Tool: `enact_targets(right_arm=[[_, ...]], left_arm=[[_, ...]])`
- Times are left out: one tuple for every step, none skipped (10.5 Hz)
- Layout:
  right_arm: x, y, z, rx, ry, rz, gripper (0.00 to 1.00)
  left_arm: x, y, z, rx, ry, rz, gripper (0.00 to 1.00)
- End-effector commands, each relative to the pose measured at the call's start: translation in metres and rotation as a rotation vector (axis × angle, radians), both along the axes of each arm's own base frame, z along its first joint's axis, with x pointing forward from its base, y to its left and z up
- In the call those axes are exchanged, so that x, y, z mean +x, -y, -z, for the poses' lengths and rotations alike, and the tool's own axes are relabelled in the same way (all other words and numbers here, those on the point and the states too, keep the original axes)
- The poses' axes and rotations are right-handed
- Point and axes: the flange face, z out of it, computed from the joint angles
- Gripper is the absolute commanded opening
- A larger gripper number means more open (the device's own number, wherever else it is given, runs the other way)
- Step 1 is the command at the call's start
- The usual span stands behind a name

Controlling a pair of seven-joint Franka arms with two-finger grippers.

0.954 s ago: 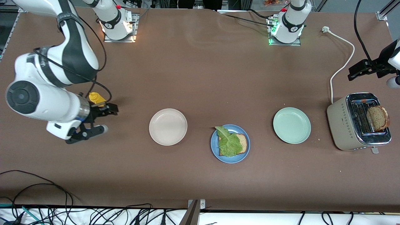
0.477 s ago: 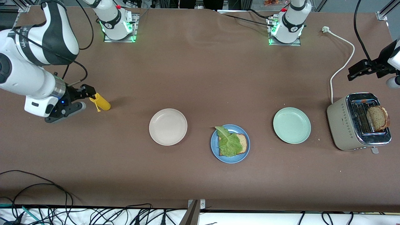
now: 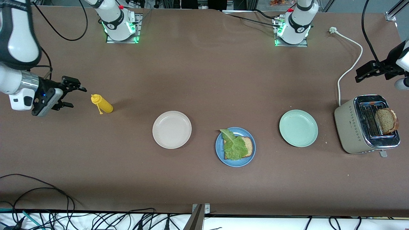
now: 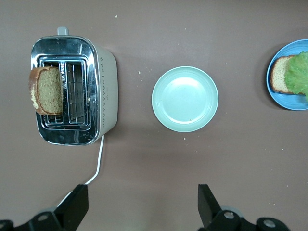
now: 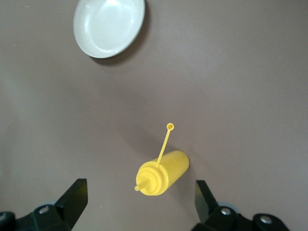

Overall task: Make sandwich in blue plate with both arms
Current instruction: 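Move the right gripper back toward the yellow squeeze bottle, then grasp the yellow squeeze bottle with the right gripper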

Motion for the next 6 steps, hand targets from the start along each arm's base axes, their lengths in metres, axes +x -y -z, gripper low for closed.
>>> enact_targets(right_arm=[[-0.007,0.036,0.043,0.23,0.112,-0.153,0.99],[-0.008,0.053,0.065,0.295,0.136,-0.172,0.99],[-0.01,0.063,0.081,0.348,0.158,-0.188,0.99],[-0.013,0.074,0.09,0.38,0.182,-0.201,0.98],[-0.018,0.082,0.104,0.423,0.193,-0.218,0.98],[-0.022,0.089,0.119,0.486,0.219,-0.233,0.98]], left_arm=[[0.002,0.005,-0.008,0.011,0.007,0.002,1.0],[0.001,0.008,-0.008,0.011,0.005,0.005,1.0],[0.001,0.009,-0.009,0.013,0.007,0.006,1.0],[0.001,0.009,-0.009,0.011,0.007,0.008,1.0],[0.0,0.009,-0.009,0.011,0.005,0.008,1.0],[0.0,0.009,-0.01,0.011,0.007,0.008,1.0]])
